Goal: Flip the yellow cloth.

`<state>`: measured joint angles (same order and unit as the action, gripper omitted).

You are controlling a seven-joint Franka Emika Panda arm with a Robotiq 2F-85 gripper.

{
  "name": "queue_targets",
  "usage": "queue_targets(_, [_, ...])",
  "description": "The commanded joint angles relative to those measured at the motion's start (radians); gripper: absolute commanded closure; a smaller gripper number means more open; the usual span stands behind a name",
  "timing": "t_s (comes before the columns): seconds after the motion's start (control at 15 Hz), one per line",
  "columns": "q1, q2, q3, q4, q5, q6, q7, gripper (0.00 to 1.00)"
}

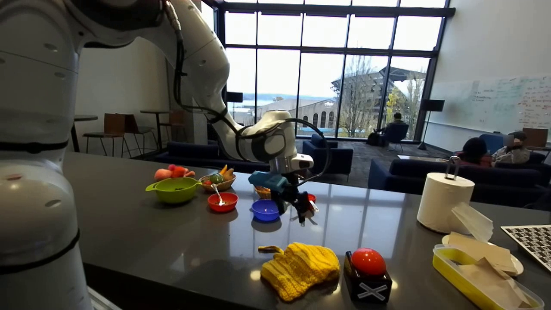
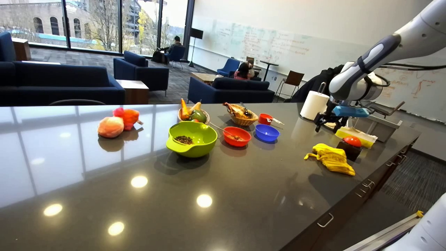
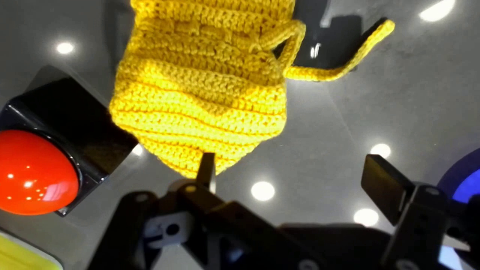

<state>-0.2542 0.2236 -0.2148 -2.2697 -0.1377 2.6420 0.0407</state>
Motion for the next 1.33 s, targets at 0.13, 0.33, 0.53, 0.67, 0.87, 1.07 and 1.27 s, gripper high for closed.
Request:
queue_targets(0.13, [-0.024, 0.170, -0.010, 0.186, 0.066, -0.060, -0.068, 0.00])
queue_targets(0.33, [-0.048, 0.235, -0.007, 0.269, 0.093, -0.096, -0.087, 0.00])
queue_targets(0.53, [-0.079, 0.291, 0.001, 0.347, 0.126, -0.146, -0.116, 0.00])
queue_targets(0.67, [-0.096, 0.323, 0.006, 0.390, 0.142, -0.173, -0.130, 0.00])
queue_targets(0.87, [-0.116, 0.363, 0.016, 0.438, 0.166, -0.208, -0.142, 0.00])
queue_targets(1.07, [-0.128, 0.402, 0.025, 0.472, 0.186, -0.226, -0.147, 0.00])
queue_targets(1.27, [-0.131, 0.435, 0.028, 0.498, 0.194, -0.234, -0.142, 0.00])
